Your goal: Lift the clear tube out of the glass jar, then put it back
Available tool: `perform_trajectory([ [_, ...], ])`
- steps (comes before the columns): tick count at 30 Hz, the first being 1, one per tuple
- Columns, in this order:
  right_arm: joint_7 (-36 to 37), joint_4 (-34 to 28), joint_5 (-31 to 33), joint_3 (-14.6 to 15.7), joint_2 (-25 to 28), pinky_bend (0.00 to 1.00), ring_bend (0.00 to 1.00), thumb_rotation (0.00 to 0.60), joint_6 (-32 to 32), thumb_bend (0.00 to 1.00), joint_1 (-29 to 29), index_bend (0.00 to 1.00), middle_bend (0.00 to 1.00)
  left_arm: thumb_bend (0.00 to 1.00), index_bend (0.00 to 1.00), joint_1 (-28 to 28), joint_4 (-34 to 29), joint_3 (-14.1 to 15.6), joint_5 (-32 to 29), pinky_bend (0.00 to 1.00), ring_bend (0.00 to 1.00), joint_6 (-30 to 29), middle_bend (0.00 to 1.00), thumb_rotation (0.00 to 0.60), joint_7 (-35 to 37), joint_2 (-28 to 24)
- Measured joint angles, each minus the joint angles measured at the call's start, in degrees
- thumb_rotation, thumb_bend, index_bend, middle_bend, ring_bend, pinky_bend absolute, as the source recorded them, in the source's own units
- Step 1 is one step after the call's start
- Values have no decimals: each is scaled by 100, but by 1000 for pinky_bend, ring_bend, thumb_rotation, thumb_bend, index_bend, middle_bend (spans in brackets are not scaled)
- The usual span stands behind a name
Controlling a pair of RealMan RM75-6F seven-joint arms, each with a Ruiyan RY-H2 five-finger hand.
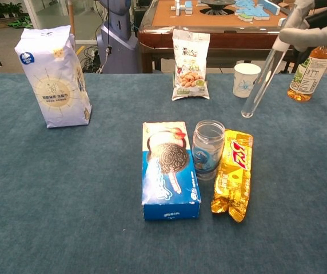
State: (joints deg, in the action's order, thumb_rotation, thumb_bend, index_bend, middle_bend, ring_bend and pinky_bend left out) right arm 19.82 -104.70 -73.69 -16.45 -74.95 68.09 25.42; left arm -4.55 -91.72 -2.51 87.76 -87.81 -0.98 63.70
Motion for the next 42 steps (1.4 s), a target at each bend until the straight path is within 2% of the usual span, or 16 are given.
perform_trajectory([
  [16, -206, 137, 45, -172, -530, 510, 536, 600, -249, 498, 519, 803, 700, 163, 363, 39, -5, -15, -16, 434, 319, -61, 362, 600, 144, -53],
  [30, -281, 442, 177, -127, -891, 510, 536, 600, -444, 497, 746, 804, 699, 163, 363, 86, 1, -38, -19, 434, 319, -144, 362, 600, 292, -114],
  [42, -296, 543, 190, 12, -935, 510, 536, 600, -502, 497, 734, 804, 692, 163, 363, 98, -4, -46, -17, 434, 319, -161, 362, 600, 302, -120],
])
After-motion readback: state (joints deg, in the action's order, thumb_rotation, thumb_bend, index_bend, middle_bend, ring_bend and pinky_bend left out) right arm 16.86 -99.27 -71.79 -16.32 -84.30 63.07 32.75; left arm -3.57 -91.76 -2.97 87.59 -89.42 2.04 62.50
